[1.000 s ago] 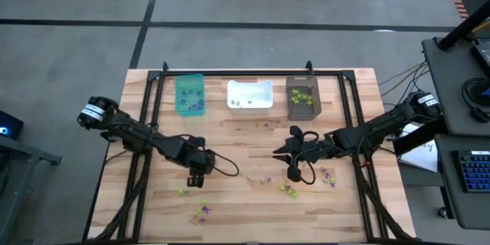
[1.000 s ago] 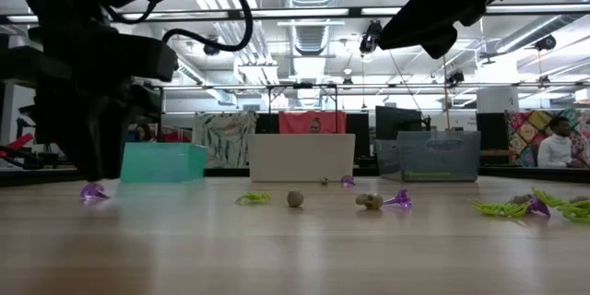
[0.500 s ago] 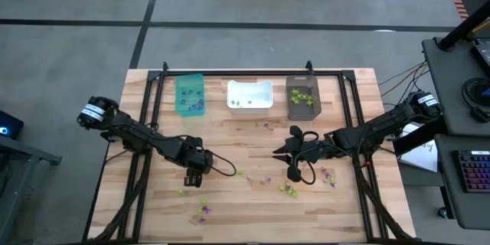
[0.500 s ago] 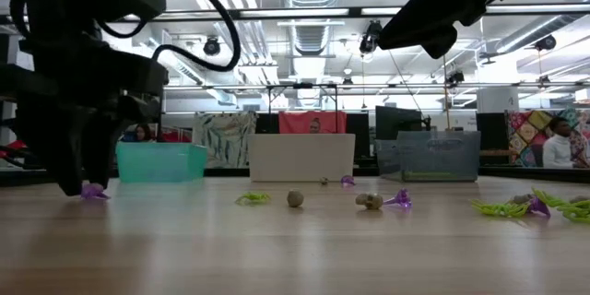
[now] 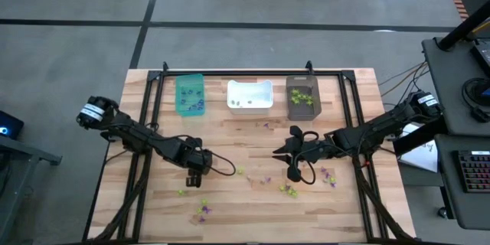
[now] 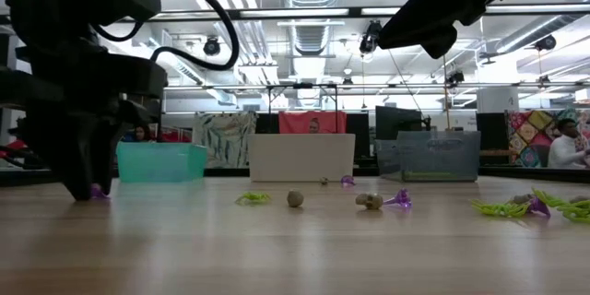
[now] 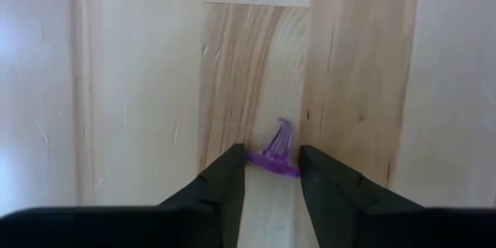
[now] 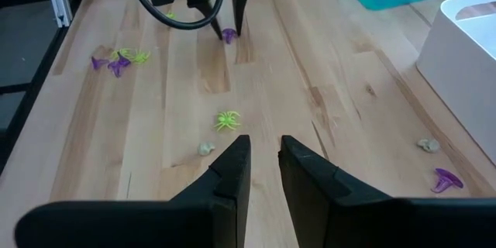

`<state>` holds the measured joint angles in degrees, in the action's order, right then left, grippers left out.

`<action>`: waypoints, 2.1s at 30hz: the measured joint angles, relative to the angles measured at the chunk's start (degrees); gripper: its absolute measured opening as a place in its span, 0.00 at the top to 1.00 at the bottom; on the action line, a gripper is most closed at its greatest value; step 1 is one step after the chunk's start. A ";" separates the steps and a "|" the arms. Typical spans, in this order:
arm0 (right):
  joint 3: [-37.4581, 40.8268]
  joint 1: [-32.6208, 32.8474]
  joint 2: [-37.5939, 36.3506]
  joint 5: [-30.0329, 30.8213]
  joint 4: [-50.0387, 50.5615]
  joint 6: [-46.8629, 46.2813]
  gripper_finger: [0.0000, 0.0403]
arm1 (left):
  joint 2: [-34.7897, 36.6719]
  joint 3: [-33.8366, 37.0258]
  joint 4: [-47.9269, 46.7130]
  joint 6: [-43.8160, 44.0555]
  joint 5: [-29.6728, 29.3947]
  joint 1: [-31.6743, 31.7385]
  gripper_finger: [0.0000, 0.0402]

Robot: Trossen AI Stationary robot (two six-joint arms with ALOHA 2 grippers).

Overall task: Sort Halloween decoration
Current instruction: Put the purple witch hat toy into the light blue bin

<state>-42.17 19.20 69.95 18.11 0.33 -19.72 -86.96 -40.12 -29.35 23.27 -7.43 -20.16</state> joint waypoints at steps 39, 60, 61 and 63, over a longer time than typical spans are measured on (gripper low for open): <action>-0.02 0.02 0.00 -0.02 -0.02 -0.03 0.84 | 7.03 -0.42 -0.70 -0.23 -1.73 0.09 1.00; -0.02 0.02 0.00 -0.02 -0.45 0.39 0.84 | 23.10 -12.71 -22.74 -8.65 -14.03 34.31 1.00; -0.02 0.02 0.00 -0.02 -0.45 0.40 0.84 | 22.65 -13.26 -22.75 -9.72 -13.37 37.43 1.00; -0.02 0.02 0.00 -0.02 -0.45 0.43 0.84 | 21.47 -13.92 -22.70 -12.14 -10.89 43.99 1.00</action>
<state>-42.19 19.22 69.95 18.09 -0.12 -19.29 -65.48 -54.04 -52.05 11.13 -18.33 23.82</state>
